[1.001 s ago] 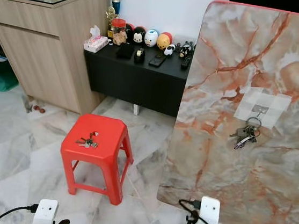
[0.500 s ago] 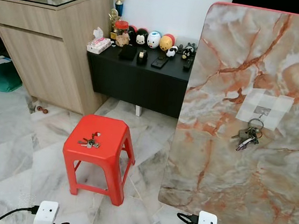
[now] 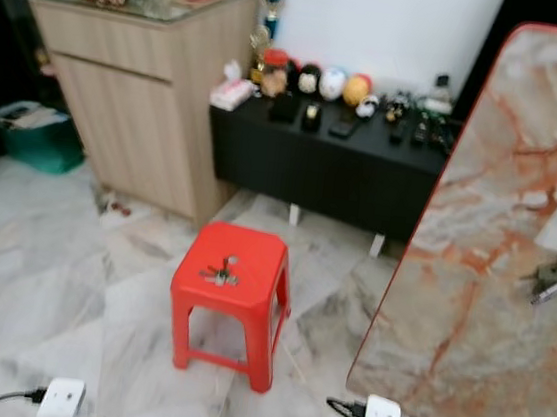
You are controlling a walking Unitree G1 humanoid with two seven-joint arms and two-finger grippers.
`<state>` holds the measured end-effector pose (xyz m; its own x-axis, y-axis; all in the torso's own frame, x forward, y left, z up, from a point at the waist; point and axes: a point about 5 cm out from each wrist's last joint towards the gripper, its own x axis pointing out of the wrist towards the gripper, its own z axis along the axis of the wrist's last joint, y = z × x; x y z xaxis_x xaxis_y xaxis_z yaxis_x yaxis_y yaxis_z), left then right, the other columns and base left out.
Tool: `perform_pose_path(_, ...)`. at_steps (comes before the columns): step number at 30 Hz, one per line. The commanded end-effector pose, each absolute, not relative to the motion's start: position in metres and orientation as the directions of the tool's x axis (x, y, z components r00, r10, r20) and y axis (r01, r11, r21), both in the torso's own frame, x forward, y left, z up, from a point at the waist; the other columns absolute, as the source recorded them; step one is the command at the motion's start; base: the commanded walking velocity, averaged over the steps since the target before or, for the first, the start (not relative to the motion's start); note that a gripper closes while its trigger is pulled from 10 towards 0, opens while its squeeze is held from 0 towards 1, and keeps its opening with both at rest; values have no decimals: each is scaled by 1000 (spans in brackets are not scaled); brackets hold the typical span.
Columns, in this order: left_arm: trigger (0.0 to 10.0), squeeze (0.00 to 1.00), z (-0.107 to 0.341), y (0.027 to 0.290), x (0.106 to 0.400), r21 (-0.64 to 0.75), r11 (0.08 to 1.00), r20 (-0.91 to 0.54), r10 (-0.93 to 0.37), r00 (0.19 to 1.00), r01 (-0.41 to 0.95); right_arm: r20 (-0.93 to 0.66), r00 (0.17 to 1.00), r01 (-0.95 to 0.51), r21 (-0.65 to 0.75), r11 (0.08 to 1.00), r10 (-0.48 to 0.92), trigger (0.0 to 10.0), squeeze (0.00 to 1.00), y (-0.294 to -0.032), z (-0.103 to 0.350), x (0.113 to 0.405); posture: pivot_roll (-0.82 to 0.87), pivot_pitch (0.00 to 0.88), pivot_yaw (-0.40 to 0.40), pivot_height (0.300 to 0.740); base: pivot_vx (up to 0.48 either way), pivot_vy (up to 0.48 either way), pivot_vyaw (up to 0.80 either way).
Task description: Hang keys on a hook
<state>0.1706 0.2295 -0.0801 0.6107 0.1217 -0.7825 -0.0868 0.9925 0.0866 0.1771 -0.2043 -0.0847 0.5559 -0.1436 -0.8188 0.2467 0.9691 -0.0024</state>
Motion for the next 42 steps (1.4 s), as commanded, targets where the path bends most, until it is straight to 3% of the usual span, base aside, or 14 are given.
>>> perform_pose_path(1, 10000, 0, -84, 227, 165, 76, 993, -800, 118, 588, -96, -821, 548, 275, -2, 961, -159, 10000, 0, -208, -86, 172, 6, 0, 19, 740, 0, 472, 0)
perform_pose_path(17, 10000, 0, -86, 229, 158, 75, 991, -809, 123, 575, -106, -832, 532, 277, -4, 961, -157, 10000, 0, -208, -89, 166, 18, 0, 9, 740, 0, 464, 0)
perform_pose_path(36, 10000, 0, -81, 224, 172, 65, 988, -778, 138, 613, -140, -811, 565, 281, 15, 960, -153, 10000, 0, -209, -83, 179, 32, 0, -6, 740, 0, 458, 0)
perform_pose_path(42, 10000, 0, -80, 223, 176, 79, 988, -775, 147, 615, -136, -811, 565, 272, 6, 962, -154, 10000, 0, -209, -82, 181, 40, 0, -12, 740, 0, 43, 0)
